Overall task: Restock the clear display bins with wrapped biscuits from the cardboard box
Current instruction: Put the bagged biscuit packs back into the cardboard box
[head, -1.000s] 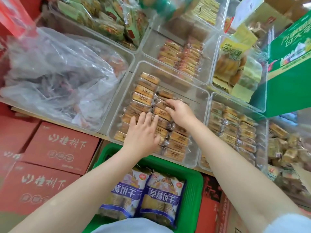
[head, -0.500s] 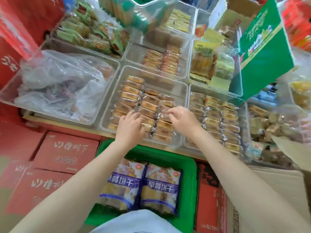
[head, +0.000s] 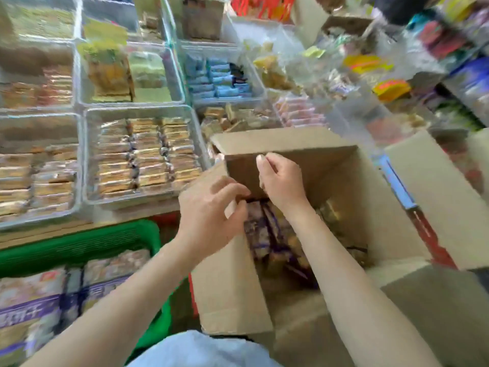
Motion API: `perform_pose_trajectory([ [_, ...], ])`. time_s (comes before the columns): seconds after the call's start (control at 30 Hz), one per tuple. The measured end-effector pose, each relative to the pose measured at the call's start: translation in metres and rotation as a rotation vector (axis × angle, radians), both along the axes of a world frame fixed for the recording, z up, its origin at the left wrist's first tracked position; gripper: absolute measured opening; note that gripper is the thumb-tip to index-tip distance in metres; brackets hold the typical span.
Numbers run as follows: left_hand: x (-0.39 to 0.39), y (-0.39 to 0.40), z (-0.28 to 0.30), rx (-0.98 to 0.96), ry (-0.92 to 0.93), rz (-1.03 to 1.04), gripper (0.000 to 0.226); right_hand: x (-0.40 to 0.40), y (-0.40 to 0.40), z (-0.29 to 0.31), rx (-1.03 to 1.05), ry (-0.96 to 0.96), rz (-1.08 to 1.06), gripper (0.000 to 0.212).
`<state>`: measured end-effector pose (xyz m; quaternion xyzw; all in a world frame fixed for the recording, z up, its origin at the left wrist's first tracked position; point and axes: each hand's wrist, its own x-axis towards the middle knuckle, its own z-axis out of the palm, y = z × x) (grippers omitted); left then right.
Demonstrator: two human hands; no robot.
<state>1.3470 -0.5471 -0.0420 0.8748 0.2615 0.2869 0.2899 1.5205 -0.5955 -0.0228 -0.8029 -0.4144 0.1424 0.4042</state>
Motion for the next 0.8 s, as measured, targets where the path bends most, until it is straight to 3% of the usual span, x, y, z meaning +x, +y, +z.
perform_pose_trajectory([
  [0.13, 0.094, -0.047, 0.005, -0.033, 0.037, -0.093, 0.025, 0.111, -0.052, -0.036, -0.447, 0.036, 0.023, 0.033],
  [0.23, 0.14, -0.061, -0.013, -0.099, 0.26, -0.111, 0.03, 0.159, -0.071, -0.066, -0.834, 0.005, 0.173, 0.025],
  [0.37, 0.146, -0.05, -0.033, -0.082, 0.563, -0.077, 0.031, 0.173, -0.074, -0.11, -1.216, -0.174, 0.563, 0.034],
  [0.43, 0.139, -0.043, -0.039, -0.089, 0.638, -0.021, 0.031, 0.17, -0.076, -0.138, -1.315, -0.166, 0.68, 0.061],
  [0.5, 0.136, -0.041, -0.042, -0.088, 0.691, 0.02, 0.032, 0.162, -0.08, -0.159, -1.36, -0.209, 0.776, 0.083],
  [0.63, 0.142, -0.046, -0.044, -0.112, 0.683, 0.027, 0.033, 0.163, -0.084, -0.179, -1.265, -0.188, 0.804, 0.07],
  [0.7, 0.144, -0.047, -0.044, -0.119, 0.655, 0.032, 0.032, 0.171, -0.081, -0.164, -1.155, 0.039, 0.72, 0.056],
  [0.8, 0.14, -0.047, -0.041, -0.173, 0.545, 0.08, 0.039, 0.175, -0.069, -0.119, -0.851, 0.619, 0.516, 0.033],
])
